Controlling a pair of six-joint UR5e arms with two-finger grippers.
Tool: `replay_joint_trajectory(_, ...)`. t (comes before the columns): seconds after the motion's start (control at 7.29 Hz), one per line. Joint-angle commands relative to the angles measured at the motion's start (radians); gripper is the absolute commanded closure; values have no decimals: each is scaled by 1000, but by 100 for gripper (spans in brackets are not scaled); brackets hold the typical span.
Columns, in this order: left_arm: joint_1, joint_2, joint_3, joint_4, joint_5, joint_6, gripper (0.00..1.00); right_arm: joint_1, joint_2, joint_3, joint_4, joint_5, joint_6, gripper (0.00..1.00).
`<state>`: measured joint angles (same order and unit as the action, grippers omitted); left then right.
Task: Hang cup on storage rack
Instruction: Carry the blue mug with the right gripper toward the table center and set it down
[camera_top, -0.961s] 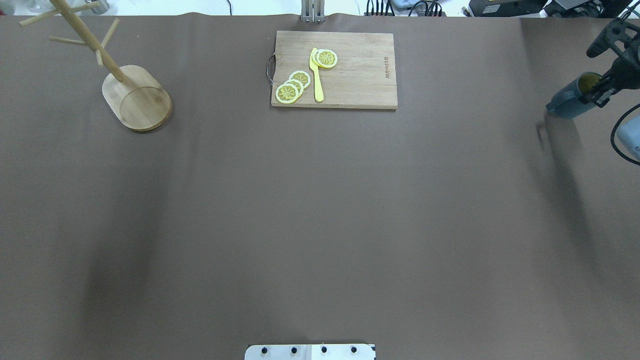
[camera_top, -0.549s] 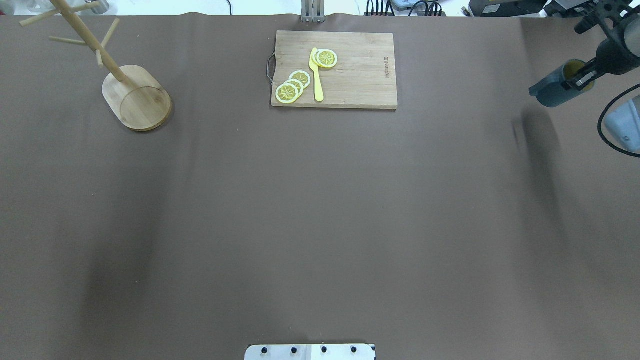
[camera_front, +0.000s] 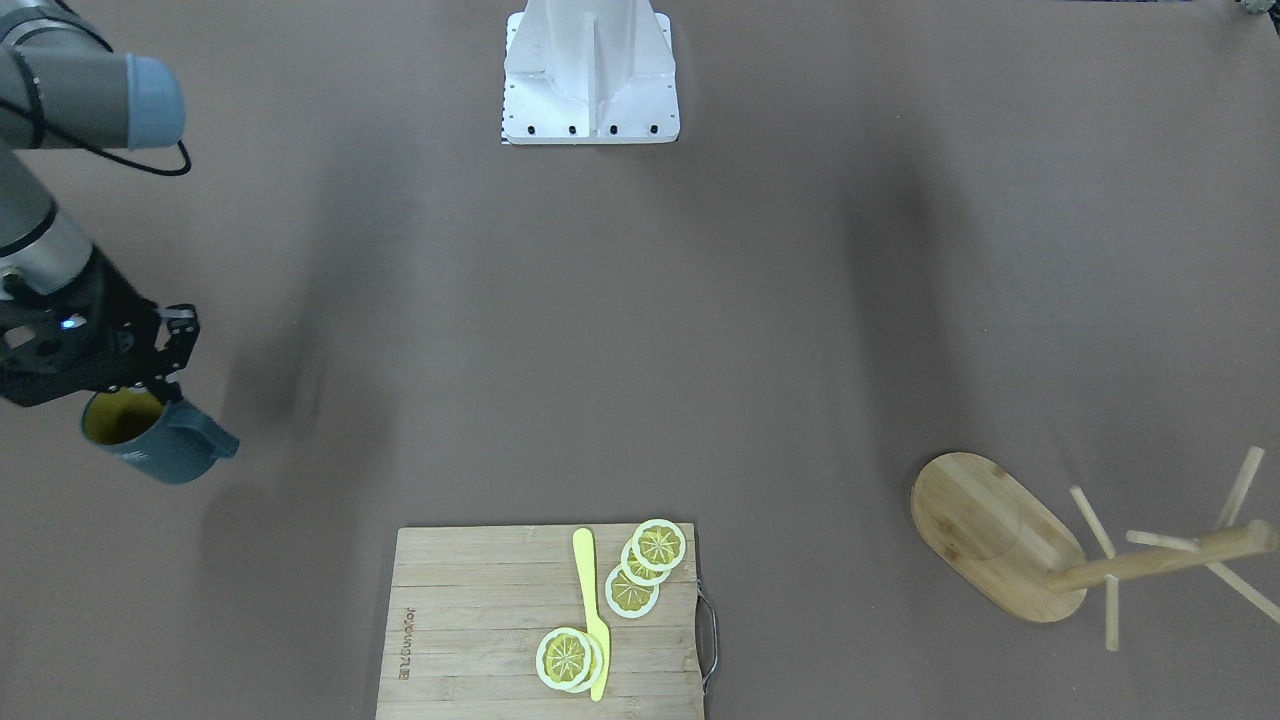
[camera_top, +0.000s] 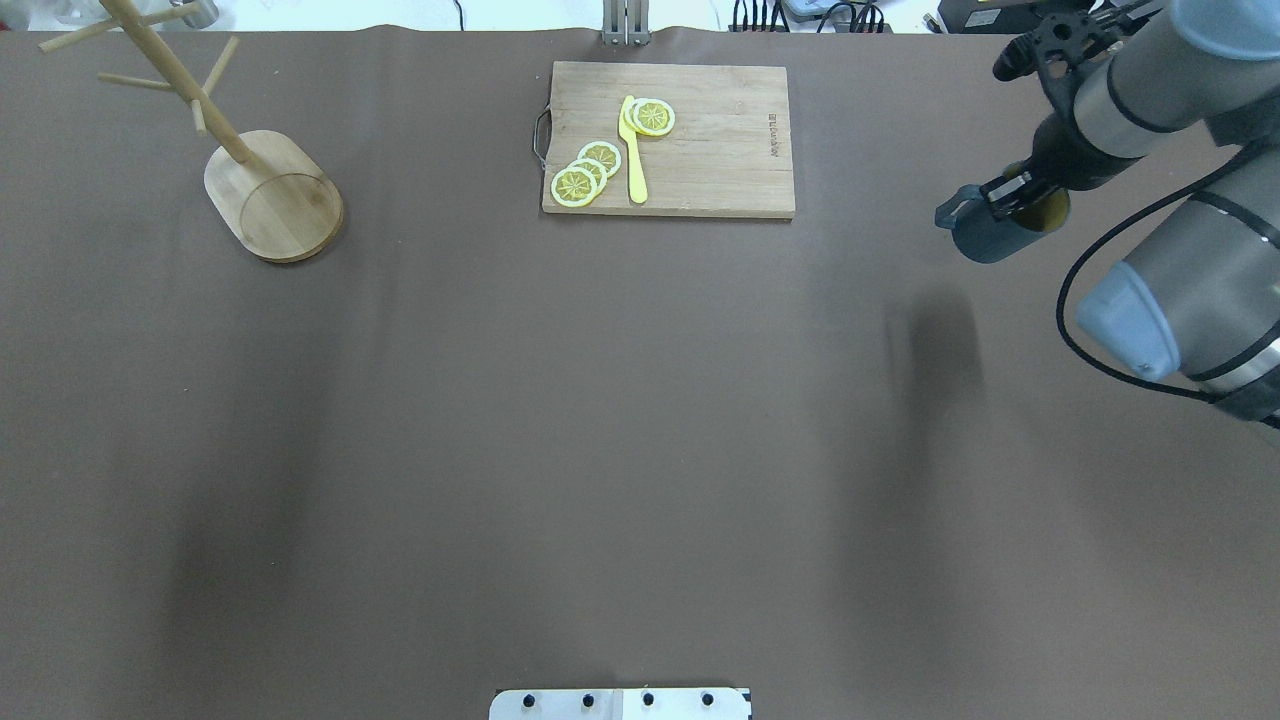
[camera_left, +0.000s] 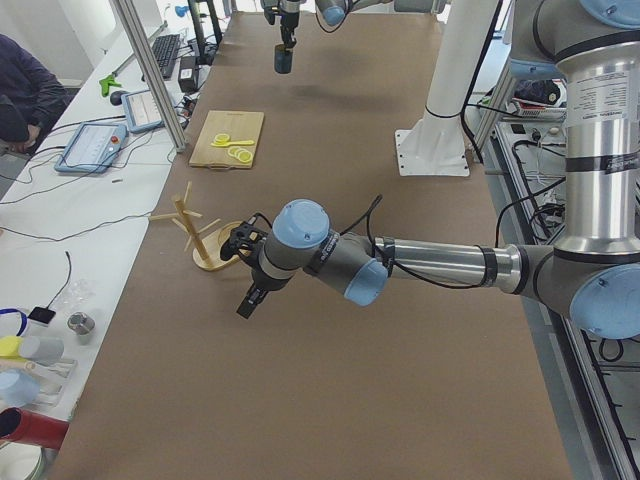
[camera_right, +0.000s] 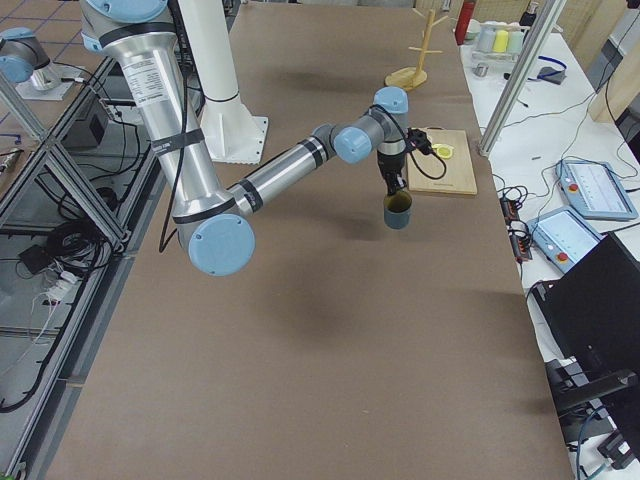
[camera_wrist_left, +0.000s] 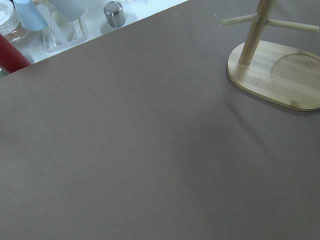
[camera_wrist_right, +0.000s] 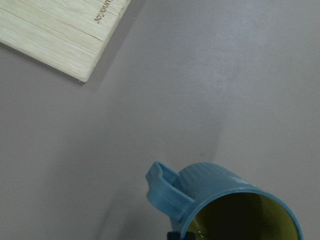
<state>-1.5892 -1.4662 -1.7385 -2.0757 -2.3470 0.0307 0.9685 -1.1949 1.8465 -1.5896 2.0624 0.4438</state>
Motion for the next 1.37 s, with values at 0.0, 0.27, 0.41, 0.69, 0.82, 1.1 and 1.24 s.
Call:
replay_joint_trajectory(0.0, 0, 0, -1, 0, 0, 0, 1, -167, 130, 39, -124, -103, 270, 100)
replay_joint_trajectory(0.27, 0, 0, -3, -1, 0, -18, 1, -269, 211, 40, -173, -140, 505, 100)
replay_joint_trajectory(0.41, 0, 0, -4, -1, 0, -29, 1, -340, 250, 40, -202, -209, 608, 100)
replay_joint_trajectory(0.69, 0, 3, 2, -18, 0, -32, 1, -440, 345, 4, -263, -269, 746, 100)
replay_joint_trajectory(0.82, -2, 3, 4, -23, 0, -32, 1, -465, 407, -45, -301, -277, 804, 100)
replay_joint_trajectory(1.1, -2, 4, 5, -27, 2, -29, 1, -496, 559, -221, -322, -278, 921, 100)
replay_joint_trajectory(1.24, -2, 10, 7, -29, 2, -29, 1, -505, 643, -319, -320, -278, 956, 100)
